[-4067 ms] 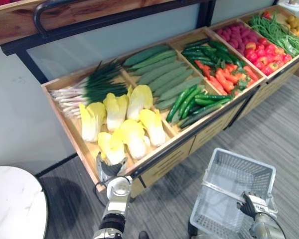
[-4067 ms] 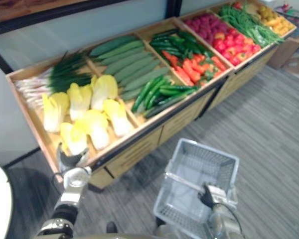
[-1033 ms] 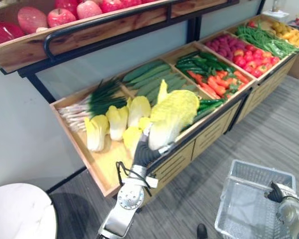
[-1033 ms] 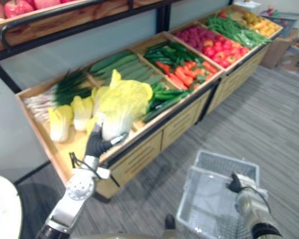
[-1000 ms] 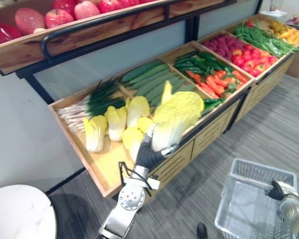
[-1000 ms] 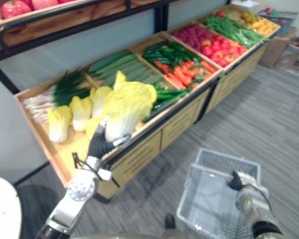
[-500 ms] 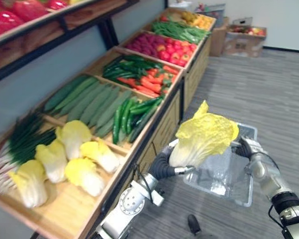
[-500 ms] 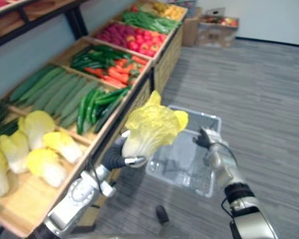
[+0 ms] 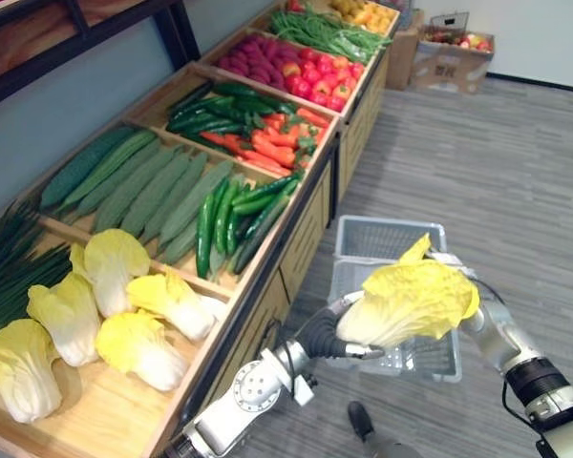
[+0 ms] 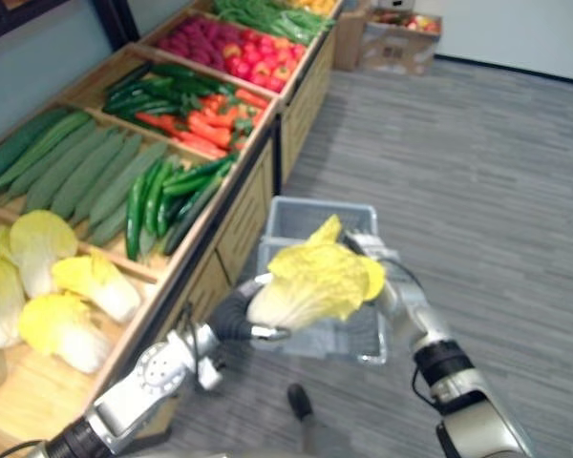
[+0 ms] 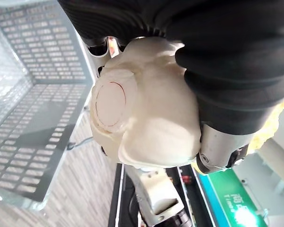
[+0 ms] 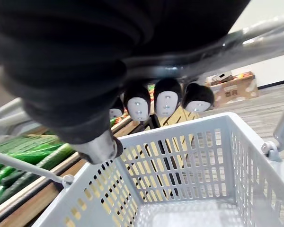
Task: Pick vegetable in the basket
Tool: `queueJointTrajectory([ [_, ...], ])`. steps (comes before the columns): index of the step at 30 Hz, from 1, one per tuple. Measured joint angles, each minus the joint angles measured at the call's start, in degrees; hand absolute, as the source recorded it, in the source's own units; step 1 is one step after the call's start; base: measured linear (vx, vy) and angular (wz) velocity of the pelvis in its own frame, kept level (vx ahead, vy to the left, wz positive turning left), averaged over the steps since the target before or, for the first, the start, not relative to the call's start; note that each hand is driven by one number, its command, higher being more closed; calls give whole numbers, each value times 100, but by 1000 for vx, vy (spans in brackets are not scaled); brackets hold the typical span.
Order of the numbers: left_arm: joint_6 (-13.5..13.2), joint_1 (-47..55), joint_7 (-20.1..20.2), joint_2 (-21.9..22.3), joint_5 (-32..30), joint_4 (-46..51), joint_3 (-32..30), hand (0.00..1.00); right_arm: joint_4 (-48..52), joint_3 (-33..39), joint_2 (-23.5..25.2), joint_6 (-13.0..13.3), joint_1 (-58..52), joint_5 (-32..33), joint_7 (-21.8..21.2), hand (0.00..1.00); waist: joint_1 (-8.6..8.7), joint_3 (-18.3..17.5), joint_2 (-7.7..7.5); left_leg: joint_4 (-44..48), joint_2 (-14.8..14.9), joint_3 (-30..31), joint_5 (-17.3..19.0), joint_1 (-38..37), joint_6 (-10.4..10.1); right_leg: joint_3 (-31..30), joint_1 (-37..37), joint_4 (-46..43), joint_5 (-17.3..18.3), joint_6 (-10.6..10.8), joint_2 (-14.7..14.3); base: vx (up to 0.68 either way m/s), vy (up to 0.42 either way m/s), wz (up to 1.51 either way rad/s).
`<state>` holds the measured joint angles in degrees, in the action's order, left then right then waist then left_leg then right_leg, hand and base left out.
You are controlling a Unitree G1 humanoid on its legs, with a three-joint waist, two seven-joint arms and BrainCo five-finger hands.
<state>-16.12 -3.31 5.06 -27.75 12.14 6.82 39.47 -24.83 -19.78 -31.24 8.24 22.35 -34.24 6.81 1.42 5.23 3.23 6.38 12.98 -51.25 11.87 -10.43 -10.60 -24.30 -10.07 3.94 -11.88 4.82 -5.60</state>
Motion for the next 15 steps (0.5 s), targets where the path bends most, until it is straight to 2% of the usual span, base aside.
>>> queueJointTrajectory([
  [7,0,-162,37,6,-476,-547,500,100,261,-224,-61,3,3,134,-68,100,18,7,-11,254,65,-100,100,54,-26,-150,6,95,9,3,11,-74,-86,-10],
  [15,-1,-188,225,17,-1163,-1290,798,100,261,-383,-148,0,136,186,-199,100,49,16,-25,393,102,-204,189,26,-38,-312,11,98,-9,19,-36,-38,-48,-9],
])
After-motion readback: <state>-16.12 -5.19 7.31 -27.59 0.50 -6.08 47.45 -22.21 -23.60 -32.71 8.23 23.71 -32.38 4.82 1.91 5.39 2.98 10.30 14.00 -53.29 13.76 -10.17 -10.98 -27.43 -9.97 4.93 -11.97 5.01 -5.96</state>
